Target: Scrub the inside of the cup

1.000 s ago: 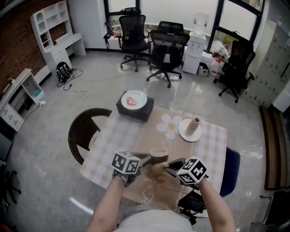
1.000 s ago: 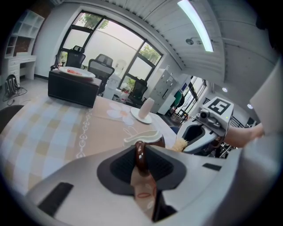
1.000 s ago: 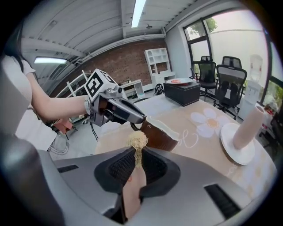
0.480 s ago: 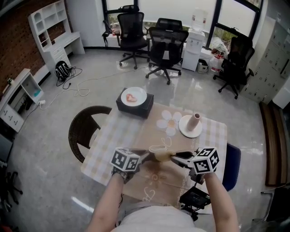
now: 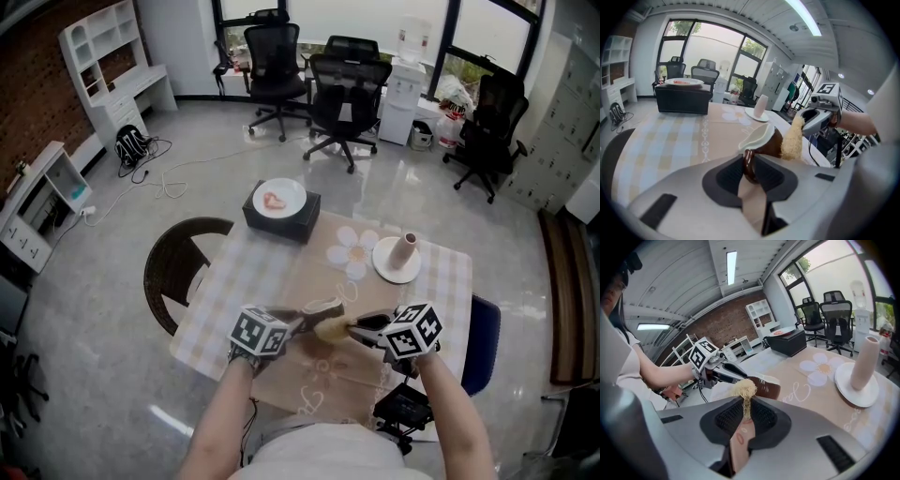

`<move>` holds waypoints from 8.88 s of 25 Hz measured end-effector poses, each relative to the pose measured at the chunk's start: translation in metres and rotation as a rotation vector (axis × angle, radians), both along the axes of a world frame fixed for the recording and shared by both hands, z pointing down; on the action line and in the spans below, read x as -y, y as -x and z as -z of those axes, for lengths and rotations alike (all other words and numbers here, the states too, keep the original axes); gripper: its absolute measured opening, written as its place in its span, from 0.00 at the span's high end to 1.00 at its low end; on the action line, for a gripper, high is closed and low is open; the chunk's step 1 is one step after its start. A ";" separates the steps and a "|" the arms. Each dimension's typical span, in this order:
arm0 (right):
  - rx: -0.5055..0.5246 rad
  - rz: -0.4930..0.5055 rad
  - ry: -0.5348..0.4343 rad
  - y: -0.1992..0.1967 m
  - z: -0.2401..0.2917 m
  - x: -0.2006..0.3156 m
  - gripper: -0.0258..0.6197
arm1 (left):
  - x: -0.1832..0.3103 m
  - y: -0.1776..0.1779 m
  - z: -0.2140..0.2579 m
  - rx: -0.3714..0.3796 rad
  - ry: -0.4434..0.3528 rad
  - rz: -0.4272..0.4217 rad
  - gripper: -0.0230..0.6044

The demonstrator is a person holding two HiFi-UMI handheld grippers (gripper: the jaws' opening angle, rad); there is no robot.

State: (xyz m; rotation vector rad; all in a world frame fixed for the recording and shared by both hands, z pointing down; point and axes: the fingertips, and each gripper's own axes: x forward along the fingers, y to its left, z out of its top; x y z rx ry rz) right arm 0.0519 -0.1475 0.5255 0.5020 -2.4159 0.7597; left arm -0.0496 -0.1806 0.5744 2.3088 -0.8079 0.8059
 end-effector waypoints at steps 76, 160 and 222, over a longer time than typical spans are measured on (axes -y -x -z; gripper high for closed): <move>-0.222 -0.104 -0.056 -0.046 -0.016 0.001 0.89 | -0.021 0.012 -0.027 0.302 -0.146 -0.298 0.85; -0.079 -0.022 -0.178 -0.021 -0.003 0.020 0.89 | -0.066 -0.030 -0.011 0.361 -0.541 -0.802 0.86; -0.308 0.577 -0.601 0.011 0.018 -0.010 0.89 | -0.072 -0.047 0.001 0.569 -0.767 -1.021 0.86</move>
